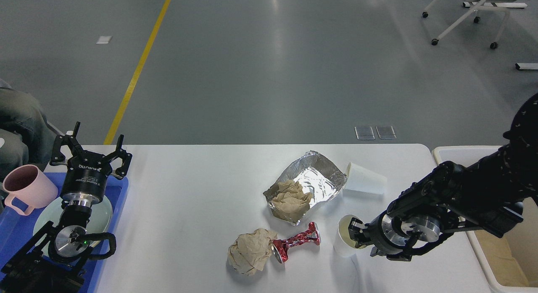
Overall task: Tidy desktop
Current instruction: 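Lower the right gripper onto the white paper cup and grasp it, then lift the paper cup over the white bin and drop it in, then swing the right gripper back over the table toward the white box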
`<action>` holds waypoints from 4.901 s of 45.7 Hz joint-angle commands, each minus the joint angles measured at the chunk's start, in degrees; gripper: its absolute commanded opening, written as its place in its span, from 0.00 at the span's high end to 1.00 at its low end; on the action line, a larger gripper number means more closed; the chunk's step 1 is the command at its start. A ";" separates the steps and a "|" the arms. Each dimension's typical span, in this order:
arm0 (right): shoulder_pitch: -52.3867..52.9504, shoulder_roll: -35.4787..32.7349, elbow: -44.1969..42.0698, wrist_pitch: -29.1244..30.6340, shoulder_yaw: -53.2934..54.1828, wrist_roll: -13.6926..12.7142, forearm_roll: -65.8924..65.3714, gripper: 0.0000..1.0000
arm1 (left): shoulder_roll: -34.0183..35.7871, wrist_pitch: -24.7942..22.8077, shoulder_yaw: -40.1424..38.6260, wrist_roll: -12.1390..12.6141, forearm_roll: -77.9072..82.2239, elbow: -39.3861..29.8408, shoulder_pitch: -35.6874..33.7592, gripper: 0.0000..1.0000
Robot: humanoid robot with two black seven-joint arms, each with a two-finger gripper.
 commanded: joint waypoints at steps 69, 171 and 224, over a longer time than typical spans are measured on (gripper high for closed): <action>45.29 -15.69 9.68 31.64 -29.16 -0.27 -6.75 1.00 | 0.04 0.00 0.00 -0.08 0.00 0.00 0.01 0.04; -39.81 -20.00 -58.37 5.77 8.54 -0.01 -18.96 0.00 | -0.05 0.00 0.00 -0.09 0.00 0.00 0.01 0.04; 53.02 -10.51 2.82 55.89 -6.49 -0.36 -24.16 0.00 | -0.05 0.00 0.00 -0.09 0.00 0.00 0.09 0.04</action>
